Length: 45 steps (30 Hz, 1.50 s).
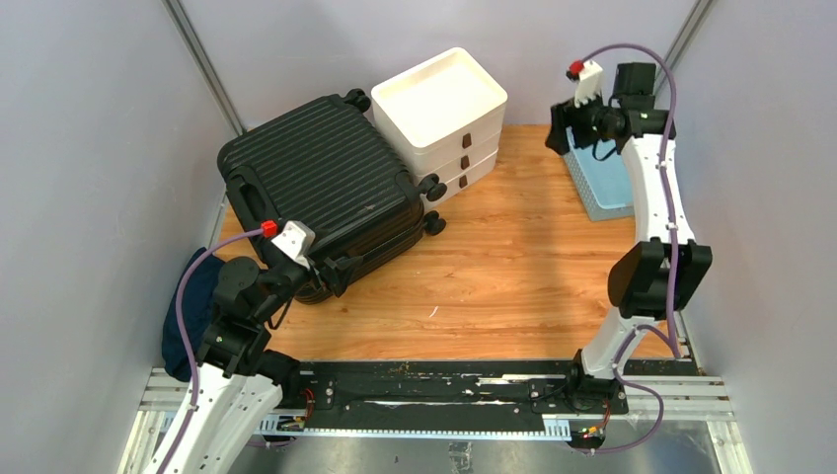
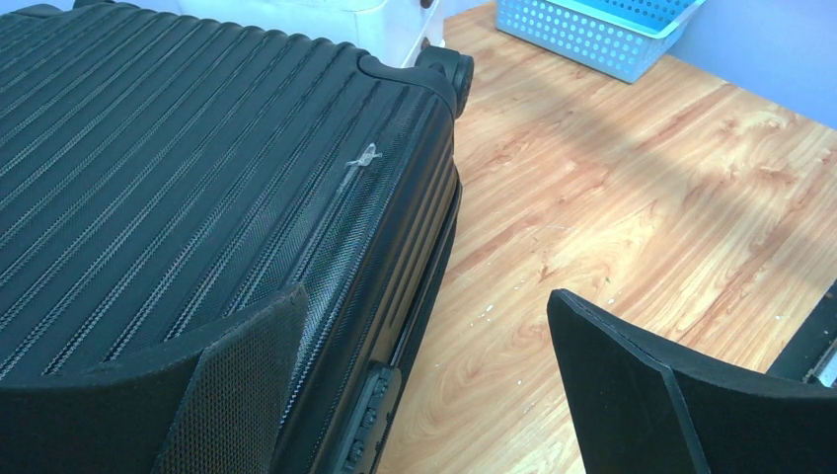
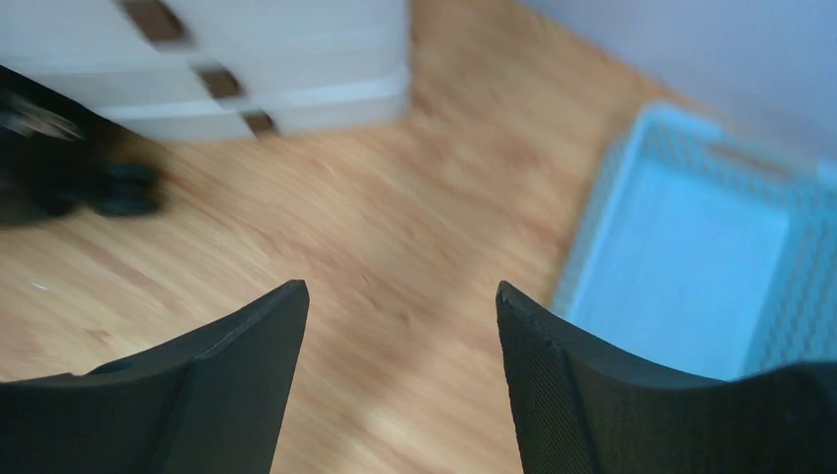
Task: Open, take out, and arrange the luggage
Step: Adjust the distractor at the corner of the board, then adjust the storage box at the center of the board.
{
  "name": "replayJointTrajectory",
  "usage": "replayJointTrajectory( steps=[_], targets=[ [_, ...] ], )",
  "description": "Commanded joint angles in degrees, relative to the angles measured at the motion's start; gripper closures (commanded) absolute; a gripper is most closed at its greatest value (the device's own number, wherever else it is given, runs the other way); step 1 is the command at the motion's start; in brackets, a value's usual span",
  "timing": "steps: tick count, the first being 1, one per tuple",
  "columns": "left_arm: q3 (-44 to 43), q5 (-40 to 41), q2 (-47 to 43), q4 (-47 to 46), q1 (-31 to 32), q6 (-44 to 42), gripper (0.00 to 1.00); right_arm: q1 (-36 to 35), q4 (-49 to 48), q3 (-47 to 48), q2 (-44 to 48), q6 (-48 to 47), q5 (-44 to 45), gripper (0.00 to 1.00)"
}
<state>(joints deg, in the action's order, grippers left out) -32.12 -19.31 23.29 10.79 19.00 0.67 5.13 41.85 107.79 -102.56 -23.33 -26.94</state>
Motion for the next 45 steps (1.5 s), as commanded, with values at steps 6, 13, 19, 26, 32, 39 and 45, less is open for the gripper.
replayJointTrajectory(
  steps=[6,13,19,26,32,39,45],
  targets=[
    [0.5,0.1,0.6,-0.7,0.5,-0.6,0.0,-9.4,-5.7,20.8,-14.8,18.4,-15.6,0.25],
    [1.1,0.9,1.3,-0.9,0.5,-2.2,0.0,-11.4,-14.0,34.2,-25.6,26.6,-5.7,0.26],
    [0.8,0.7,3.0,-0.8,0.5,-2.7,0.0,-11.3,-14.4,40.1,-31.3,27.6,-5.0,0.29],
    [1.0,-0.1,3.7,-1.1,0.5,-2.7,0.0,-10.8,-16.6,41.7,-32.6,29.9,-6.4,0.28],
    [0.9,-0.4,4.9,-1.0,0.5,-2.9,0.0,-11.8,-21.9,41.0,-36.3,29.4,-1.9,0.3],
    [0.6,0.3,5.9,-0.3,0.5,-3.2,0.0,-12.4,-22.7,42.8,-39.2,28.5,-2.3,0.46],
    [0.5,-0.1,6.0,-0.3,0.5,-3.3,0.0,-12.3,-22.6,42.4,-39.2,27.4,-3.1,0.79]
  ],
)
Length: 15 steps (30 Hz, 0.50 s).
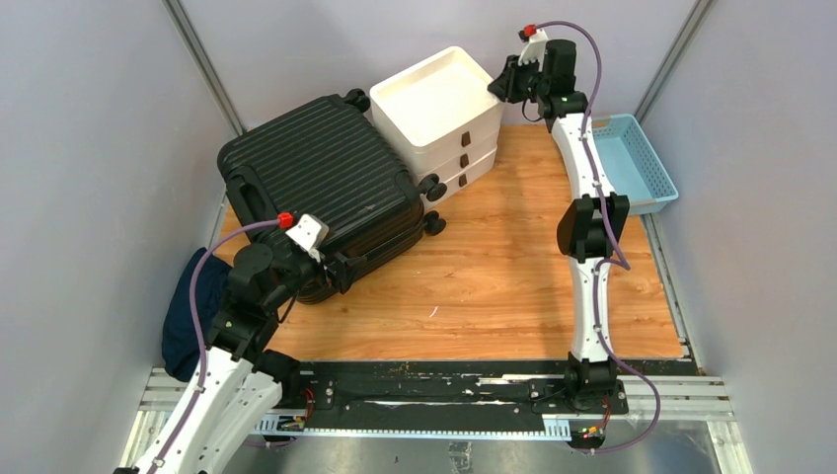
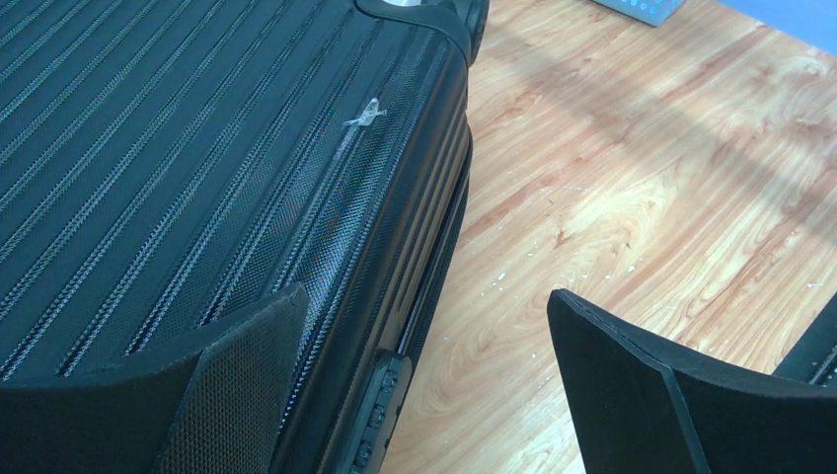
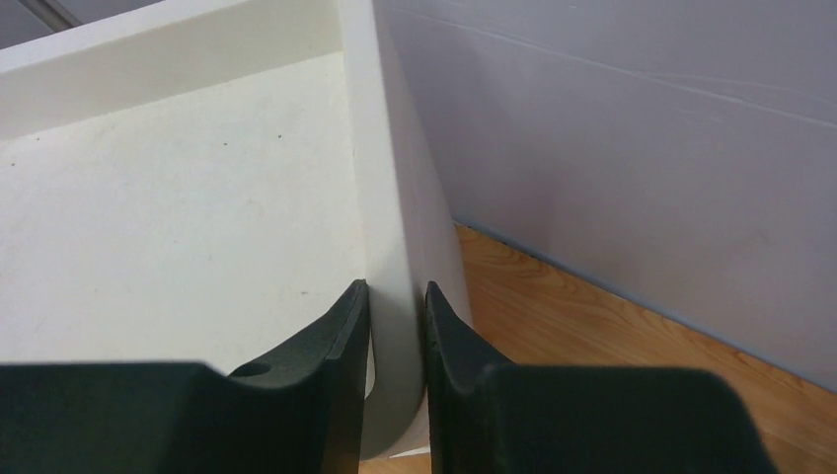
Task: Open, take out, and arrange the luggage
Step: Adjust the storage box at the center of the board.
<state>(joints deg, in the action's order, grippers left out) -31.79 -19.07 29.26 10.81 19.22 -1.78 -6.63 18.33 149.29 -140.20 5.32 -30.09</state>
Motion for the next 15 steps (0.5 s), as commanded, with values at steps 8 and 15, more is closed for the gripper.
replayJointTrajectory(
  steps=[8,15],
  targets=[
    [0.2,-0.7,-0.5,-0.3,0.3,-0.7,0.0,0.2,3.8,-0.1,1.0,-3.9,3.4,0.98],
    [0.3,-1.3,-1.6,-0.3,0.3,-0.4,0.0,3.1,5.8,-6.4,7.6,-5.1,7.5,1.0]
  ],
)
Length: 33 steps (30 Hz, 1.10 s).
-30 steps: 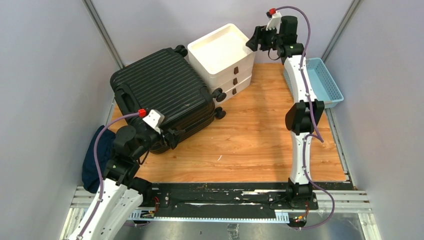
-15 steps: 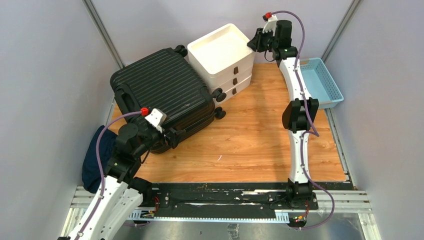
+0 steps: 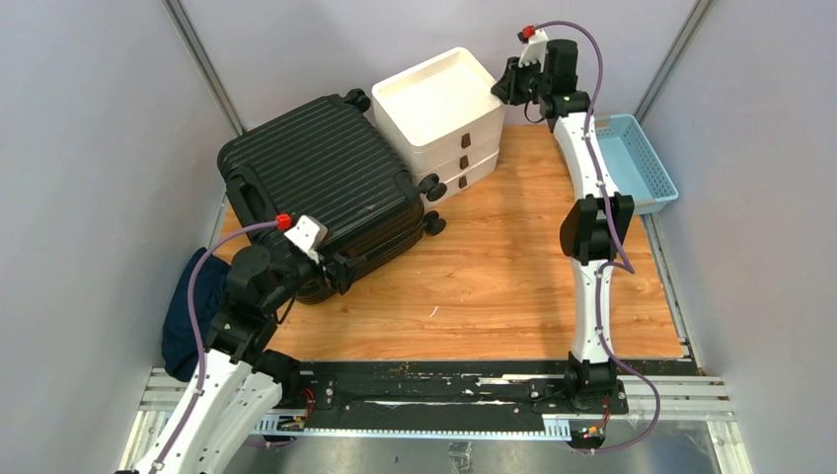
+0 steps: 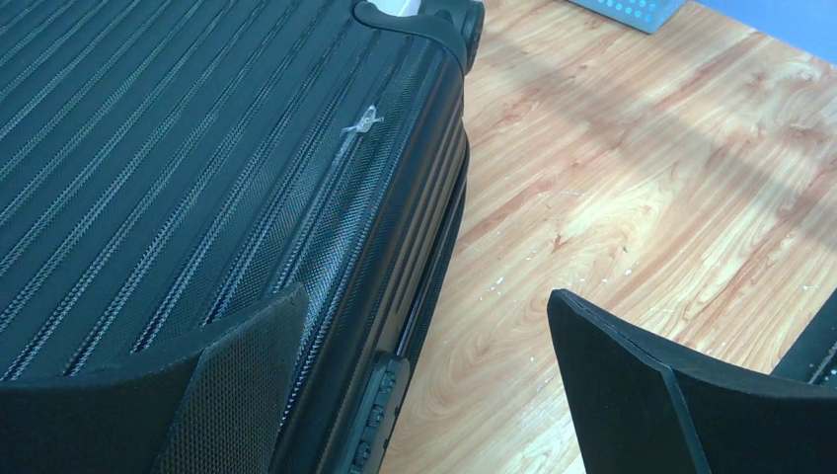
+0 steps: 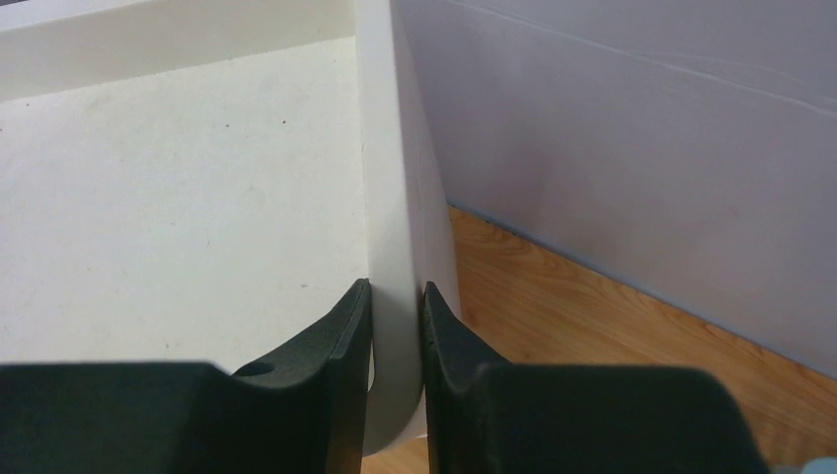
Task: Open, take out, and arrange the luggage
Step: Adjust the storage box at the center of the board.
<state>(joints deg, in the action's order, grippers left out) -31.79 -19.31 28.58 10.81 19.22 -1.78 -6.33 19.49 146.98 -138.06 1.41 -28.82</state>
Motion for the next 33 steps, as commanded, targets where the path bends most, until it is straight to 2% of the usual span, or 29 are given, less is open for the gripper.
replayJointTrajectory(
  steps=[1,11,16,24,28,33],
  targets=[
    [0.3,-1.1,-1.1,-0.4,0.3,-0.3,0.0,3.6,4.7,-5.5,6.7,-1.1,7.1,1.0],
    [0.3,-1.9,-2.4,-0.6,0.3,0.3,0.0,11.0,1.8,-20.9,16.9,-1.1,15.1,1.0],
    [0.4,-2.1,-2.5,-0.7,0.3,0.5,0.0,13.5,0.1,-25.8,19.2,-1.1,13.5,1.0],
    [0.4,-2.2,-2.9,-0.6,0.3,0.7,0.0,15.5,0.0,-28.7,22.1,-3.3,11.8,0.92],
    [0.4,-2.3,-3.2,-0.7,0.3,0.9,0.0,17.4,0.7,-28.1,23.3,-3.4,10.8,0.81],
    [0.2,-1.9,-3.6,-1.4,0.3,1.5,0.0,18.5,0.8,-29.8,27.1,-4.8,0.7,0.49]
  ],
)
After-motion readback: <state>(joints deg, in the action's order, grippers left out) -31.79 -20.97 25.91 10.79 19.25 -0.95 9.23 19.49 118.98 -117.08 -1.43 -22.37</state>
